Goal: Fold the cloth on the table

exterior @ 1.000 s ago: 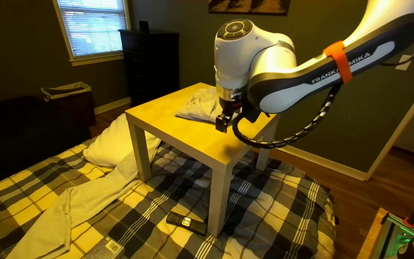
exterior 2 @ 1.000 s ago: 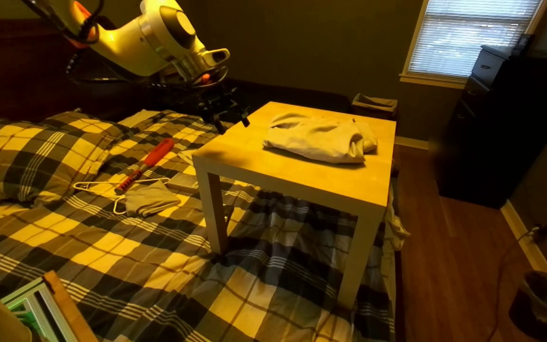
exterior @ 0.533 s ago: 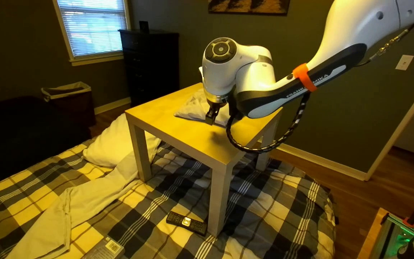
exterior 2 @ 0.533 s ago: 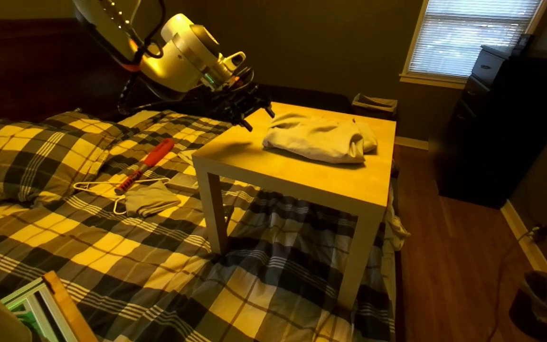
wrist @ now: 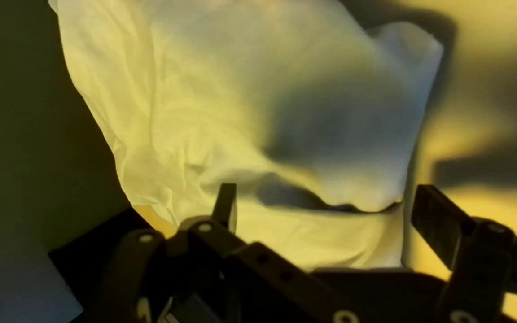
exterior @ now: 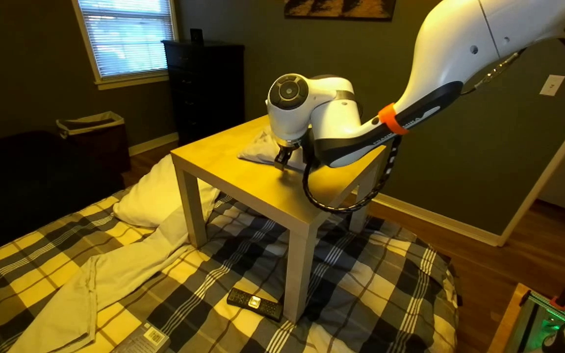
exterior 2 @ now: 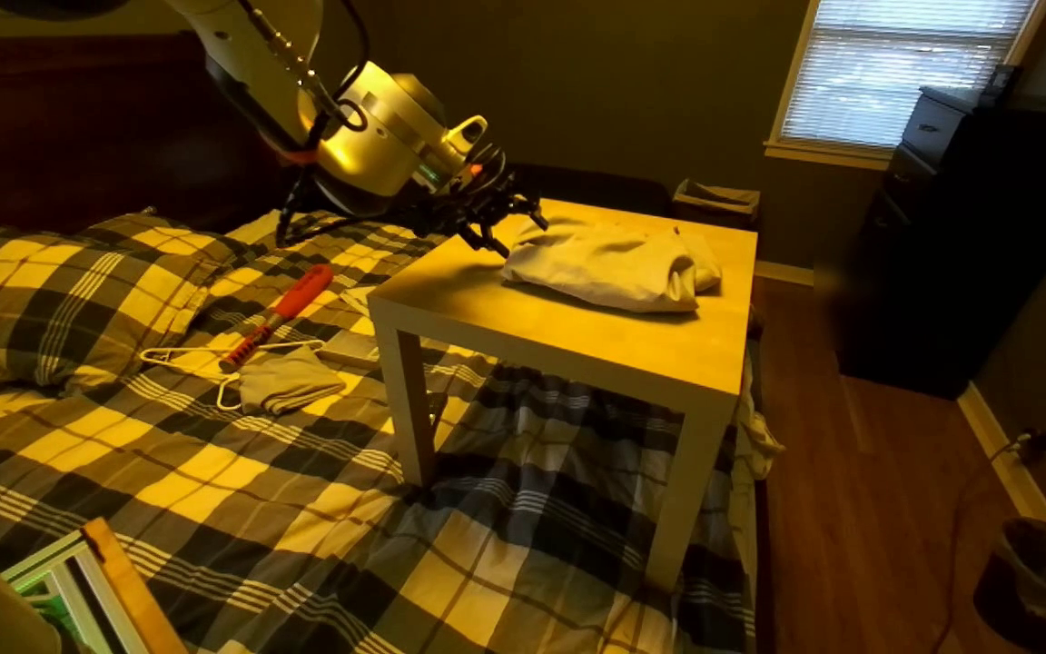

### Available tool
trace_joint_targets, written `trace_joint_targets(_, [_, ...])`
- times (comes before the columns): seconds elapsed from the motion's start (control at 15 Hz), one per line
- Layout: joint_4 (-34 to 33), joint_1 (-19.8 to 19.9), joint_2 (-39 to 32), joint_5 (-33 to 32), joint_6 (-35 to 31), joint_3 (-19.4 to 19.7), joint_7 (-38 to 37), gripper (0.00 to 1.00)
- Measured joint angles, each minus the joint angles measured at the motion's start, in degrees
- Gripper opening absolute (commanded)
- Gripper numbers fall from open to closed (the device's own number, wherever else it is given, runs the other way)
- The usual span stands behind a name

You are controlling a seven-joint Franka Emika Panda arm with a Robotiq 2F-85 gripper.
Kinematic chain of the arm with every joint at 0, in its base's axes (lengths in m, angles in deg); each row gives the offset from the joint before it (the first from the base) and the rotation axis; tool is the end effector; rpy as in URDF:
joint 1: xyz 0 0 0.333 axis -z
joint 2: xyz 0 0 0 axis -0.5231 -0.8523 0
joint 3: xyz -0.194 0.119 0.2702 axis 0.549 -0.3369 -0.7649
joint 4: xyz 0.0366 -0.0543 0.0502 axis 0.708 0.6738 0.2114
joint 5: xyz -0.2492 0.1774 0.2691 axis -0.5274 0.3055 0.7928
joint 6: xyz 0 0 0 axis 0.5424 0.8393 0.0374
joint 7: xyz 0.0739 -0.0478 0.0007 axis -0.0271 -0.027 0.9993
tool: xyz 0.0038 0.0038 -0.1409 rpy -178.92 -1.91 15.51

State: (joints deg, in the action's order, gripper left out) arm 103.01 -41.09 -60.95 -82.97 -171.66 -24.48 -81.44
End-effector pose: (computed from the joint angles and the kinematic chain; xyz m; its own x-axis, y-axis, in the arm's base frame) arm 0.6799 0.1389 0.3534 0.8103 0.5311 0.2477 0.2293 -0.6764 0.6999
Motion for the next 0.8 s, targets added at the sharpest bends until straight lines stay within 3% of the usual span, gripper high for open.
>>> trace_joint_targets(0.2, [-1.3,-0.4,-2.0,-2.1,0.0,0.5,-2.5,1.00])
trace_joint_targets(0.27, [-1.8,-0.5,-2.6,-2.8,0.0,0.6,-3.2,0.94])
trace_joint_targets(0.33, [-2.2,-0.6,-3.1,-3.6,0.0,0.7,-4.0,0.75])
trace_joint_targets(0.47, [-2.8,-0.8,-3.6,-4.5,0.0,0.9,-5.0,0.69])
trace_joint_targets(0.8, [-3.9,-0.8,-4.5,-5.9,0.0,1.2,-6.5,0.30])
